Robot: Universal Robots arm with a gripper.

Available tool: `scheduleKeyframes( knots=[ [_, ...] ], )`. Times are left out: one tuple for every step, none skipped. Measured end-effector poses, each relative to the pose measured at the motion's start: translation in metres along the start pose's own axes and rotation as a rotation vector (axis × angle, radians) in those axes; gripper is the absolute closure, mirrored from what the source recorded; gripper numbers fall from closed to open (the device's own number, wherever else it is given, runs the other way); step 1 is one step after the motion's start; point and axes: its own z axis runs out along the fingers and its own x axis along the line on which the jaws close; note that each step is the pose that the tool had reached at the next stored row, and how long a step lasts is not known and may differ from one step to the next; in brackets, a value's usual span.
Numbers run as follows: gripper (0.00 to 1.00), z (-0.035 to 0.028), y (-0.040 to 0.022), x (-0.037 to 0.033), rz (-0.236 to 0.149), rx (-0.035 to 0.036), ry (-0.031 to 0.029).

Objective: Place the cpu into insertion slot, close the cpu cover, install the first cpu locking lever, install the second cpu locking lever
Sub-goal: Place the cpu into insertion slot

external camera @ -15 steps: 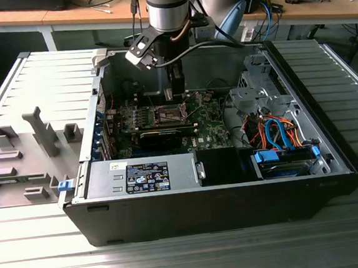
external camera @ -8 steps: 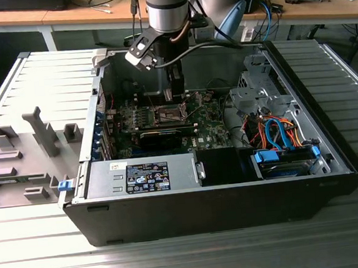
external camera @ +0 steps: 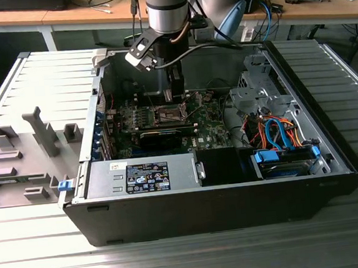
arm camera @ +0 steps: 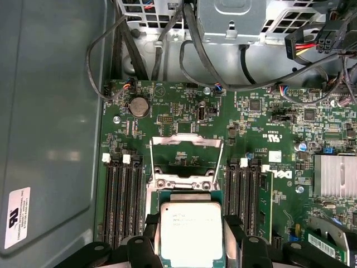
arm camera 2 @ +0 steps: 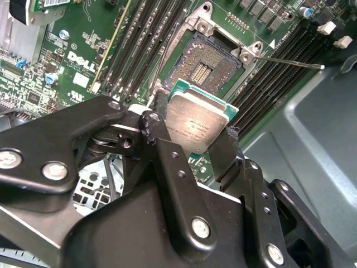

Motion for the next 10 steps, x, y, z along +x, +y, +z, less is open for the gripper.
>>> scheduleKeyframes(
  knots=[
    [0.46, 0.0002, -0.0001, 0.0, 0.0, -0.0001, 0.0],
    [0.46, 0.0004, -0.0001, 0.0, 0.0, -0.0001, 0.0],
    [0.46, 0.0006, -0.0001, 0.0001, 0.0, -0.0001, 0.0001],
    [0.46, 0.0008, -0.0002, 0.0001, 0.0, -0.0001, 0.0],
    [0.46, 0.0011, -0.0003, 0.0001, 0.0, 0.0, 0.0],
    [0.46, 0.0015, -0.0004, 0.0002, 0.0, 0.0, 0.0],
    [0.46, 0.0019, -0.0004, 0.0002, 0.0, -0.0001, 0.0],
    [0.46, 0.0022, -0.0004, 0.0002, 0.0, -0.0001, 0.0],
    [0.46, 0.0024, -0.0005, 0.0003, 0.0, 0.0, 0.0],
    [0.46, 0.0027, -0.0005, 0.0003, 0.0, 0.0, 0.0]
  ],
)
